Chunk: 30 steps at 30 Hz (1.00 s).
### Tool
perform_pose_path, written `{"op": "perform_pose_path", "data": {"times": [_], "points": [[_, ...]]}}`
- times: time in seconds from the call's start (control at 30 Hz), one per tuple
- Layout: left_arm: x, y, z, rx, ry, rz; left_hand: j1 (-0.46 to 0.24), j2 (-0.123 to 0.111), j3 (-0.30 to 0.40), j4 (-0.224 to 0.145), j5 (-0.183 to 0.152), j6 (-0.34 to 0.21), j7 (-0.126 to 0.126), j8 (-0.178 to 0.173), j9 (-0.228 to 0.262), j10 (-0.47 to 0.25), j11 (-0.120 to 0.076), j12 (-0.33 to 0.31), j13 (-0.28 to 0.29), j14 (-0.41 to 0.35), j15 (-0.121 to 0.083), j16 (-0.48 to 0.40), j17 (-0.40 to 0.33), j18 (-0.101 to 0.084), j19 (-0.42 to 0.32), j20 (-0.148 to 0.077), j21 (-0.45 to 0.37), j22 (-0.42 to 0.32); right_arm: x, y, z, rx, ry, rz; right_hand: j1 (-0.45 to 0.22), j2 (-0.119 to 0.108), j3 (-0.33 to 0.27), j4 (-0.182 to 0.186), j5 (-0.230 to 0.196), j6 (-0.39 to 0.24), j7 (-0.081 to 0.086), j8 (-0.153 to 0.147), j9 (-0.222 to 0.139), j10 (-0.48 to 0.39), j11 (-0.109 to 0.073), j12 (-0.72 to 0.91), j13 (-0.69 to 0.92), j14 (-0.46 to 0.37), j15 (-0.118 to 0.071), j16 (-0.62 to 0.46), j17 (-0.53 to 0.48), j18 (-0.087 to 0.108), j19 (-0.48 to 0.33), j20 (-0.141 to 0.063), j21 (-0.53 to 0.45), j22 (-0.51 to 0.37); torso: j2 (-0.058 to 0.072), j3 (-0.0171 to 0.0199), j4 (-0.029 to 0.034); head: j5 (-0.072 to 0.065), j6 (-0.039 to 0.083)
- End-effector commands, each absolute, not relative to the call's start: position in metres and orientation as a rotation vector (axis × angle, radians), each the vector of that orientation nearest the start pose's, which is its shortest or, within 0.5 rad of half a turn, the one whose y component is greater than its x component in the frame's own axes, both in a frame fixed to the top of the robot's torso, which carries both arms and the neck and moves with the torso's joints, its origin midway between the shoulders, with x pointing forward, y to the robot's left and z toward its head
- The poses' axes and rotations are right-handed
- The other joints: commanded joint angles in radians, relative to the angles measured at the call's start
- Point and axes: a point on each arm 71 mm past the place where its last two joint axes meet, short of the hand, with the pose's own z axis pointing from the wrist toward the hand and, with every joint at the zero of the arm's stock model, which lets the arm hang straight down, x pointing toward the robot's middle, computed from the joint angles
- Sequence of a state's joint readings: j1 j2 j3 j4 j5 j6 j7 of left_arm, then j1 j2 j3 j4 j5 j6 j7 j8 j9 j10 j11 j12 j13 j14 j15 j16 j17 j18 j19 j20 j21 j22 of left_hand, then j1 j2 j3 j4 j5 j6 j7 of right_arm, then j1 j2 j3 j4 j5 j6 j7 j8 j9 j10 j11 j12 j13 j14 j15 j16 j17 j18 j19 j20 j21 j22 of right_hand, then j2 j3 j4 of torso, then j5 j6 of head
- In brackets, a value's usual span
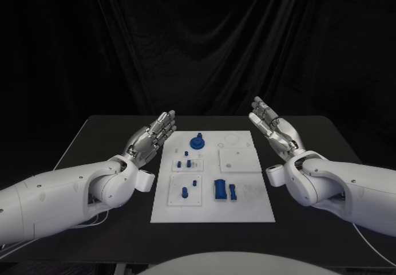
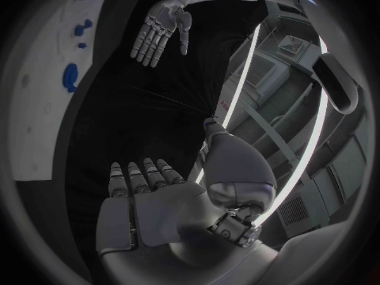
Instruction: Assemble the parts on the task board
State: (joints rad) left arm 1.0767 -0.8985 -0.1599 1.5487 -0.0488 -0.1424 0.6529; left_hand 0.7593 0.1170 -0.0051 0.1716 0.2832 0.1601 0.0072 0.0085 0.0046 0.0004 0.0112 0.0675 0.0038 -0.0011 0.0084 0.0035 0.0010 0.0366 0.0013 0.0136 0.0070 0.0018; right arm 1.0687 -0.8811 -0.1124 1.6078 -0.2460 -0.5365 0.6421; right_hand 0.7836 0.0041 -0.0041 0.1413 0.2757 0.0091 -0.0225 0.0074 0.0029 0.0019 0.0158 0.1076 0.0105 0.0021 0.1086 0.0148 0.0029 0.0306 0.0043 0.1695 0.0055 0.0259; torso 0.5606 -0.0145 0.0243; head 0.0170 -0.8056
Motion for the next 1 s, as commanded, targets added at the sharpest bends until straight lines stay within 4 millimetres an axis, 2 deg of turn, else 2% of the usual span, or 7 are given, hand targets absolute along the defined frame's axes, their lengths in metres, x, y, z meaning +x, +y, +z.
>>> {"op": "perform_pose_path", "data": {"times": [0.03,0.1,0.13,0.17,0.4,0.47,1.0], "points": [[0.441,0.219,-0.253,-1.087,1.403,-1.566,-0.248,-0.038,0.005,-0.057,-0.093,-0.052,-0.007,-0.009,-0.005,0.000,-0.011,-0.068,-0.004,0.001,-0.008,-0.004,-0.001,-0.037,-0.001,-0.014,-0.007,-0.002,0.448,-0.208,-0.235,1.059,1.282,1.273,-0.257,-0.004,0.004,-0.046,-0.090,-0.009,0.023,-0.007,-0.003,-0.002,-0.016,-0.035,-0.011,-0.002,-0.036,-0.015,-0.003,-0.031,-0.004,-0.055,-0.006,-0.026,-0.006,0.0050,-0.0083,-0.005,0.058],[0.444,0.215,-0.249,-1.099,1.379,-1.519,-0.282,-0.043,0.005,-0.064,-0.105,-0.058,-0.007,-0.009,-0.005,0.000,-0.011,-0.068,-0.004,0.001,-0.008,-0.004,-0.001,-0.037,-0.001,-0.014,-0.007,-0.002,0.453,-0.202,-0.231,1.113,1.257,1.257,-0.291,-0.004,0.004,-0.052,-0.103,-0.009,0.023,-0.007,-0.003,-0.002,-0.016,-0.108,-0.011,-0.002,-0.038,-0.015,-0.003,-0.031,-0.004,-0.062,-0.006,-0.026,-0.008,0.0070,-0.0117,-0.007,0.089],[0.446,0.213,-0.247,-1.106,1.366,-1.496,-0.300,-0.046,0.005,-0.068,-0.112,-0.063,-0.007,-0.009,-0.005,0.000,-0.011,-0.068,-0.004,0.001,-0.008,-0.004,-0.001,-0.037,-0.001,-0.014,-0.007,-0.002,0.455,-0.200,-0.229,1.136,1.247,1.250,-0.310,-0.004,0.004,-0.055,-0.109,-0.009,0.023,-0.007,-0.003,-0.002,-0.016,-0.108,-0.011,-0.002,-0.109,-0.015,-0.003,-0.031,-0.004,-0.067,-0.006,-0.026,-0.009,0.0080,-0.0133,-0.009,0.104],[0.449,0.210,-0.244,-1.116,1.348,-1.461,-0.326,-0.117,0.005,-0.074,-0.121,-0.066,-0.007,-0.009,-0.005,0.000,-0.011,-0.068,-0.004,0.001,-0.008,-0.004,-0.001,-0.037,-0.001,-0.014,-0.007,-0.002,0.458,-0.197,-0.227,1.164,1.236,1.242,-0.337,-0.004,0.004,-0.060,-0.119,-0.009,0.023,-0.007,-0.003,-0.002,-0.016,-0.108,-0.011,-0.002,-0.109,-0.015,-0.003,-0.031,-0.004,-0.071,-0.006,-0.026,-0.010,0.0092,-0.0154,-0.010,0.124],[0.458,0.198,-0.231,-1.173,1.264,-1.309,-0.438,-0.117,0.005,-0.098,-0.164,-0.089,-0.007,-0.009,-0.005,0.000,-0.011,-0.068,-0.004,0.001,-0.008,-0.004,-0.001,-0.037,-0.001,-0.014,-0.007,-0.002,0.462,-0.192,-0.224,1.209,1.218,1.229,-0.453,-0.004,0.004,-0.141,-0.160,-0.009,0.023,-0.007,-0.003,-0.002,-0.016,-0.108,-0.011,-0.002,-0.109,-0.015,-0.003,-0.031,-0.004,-0.094,-0.006,-0.026,-0.015,0.0136,-0.0227,-0.016,0.191],[0.459,0.196,-0.229,-1.185,1.248,-1.281,-0.464,-0.117,0.005,-0.172,-0.173,-0.160,-0.007,-0.009,-0.005,0.000,-0.011,-0.068,-0.004,0.001,-0.008,-0.004,-0.001,-0.037,-0.001,-0.014,-0.007,-0.002,0.462,-0.192,-0.224,1.209,1.218,1.229,-0.479,-0.004,0.004,-0.141,-0.169,-0.009,0.023,-0.007,-0.003,-0.002,-0.016,-0.108,-0.011,-0.002,-0.109,-0.015,-0.003,-0.031,-0.004,-0.170,-0.006,-0.026,-0.016,0.0141,-0.0237,-0.017,0.200],[0.462,0.192,-0.224,-1.209,1.218,-1.229,-0.606,-0.117,0.005,-0.172,-0.283,-0.160,-0.007,-0.009,-0.005,0.000,-0.011,-0.068,-0.004,0.001,-0.008,-0.004,-0.001,-0.037,-0.001,-0.014,-0.007,-0.002,0.462,-0.192,-0.224,1.209,1.218,1.229,-0.624,-0.004,0.004,-0.141,-0.276,-0.009,0.023,-0.007,-0.003,-0.002,-0.016,-0.108,-0.011,-0.002,-0.109,-0.015,-0.003,-0.031,-0.004,-0.170,-0.006,-0.026,-0.016,0.0145,-0.0243,-0.017,0.206]]}}
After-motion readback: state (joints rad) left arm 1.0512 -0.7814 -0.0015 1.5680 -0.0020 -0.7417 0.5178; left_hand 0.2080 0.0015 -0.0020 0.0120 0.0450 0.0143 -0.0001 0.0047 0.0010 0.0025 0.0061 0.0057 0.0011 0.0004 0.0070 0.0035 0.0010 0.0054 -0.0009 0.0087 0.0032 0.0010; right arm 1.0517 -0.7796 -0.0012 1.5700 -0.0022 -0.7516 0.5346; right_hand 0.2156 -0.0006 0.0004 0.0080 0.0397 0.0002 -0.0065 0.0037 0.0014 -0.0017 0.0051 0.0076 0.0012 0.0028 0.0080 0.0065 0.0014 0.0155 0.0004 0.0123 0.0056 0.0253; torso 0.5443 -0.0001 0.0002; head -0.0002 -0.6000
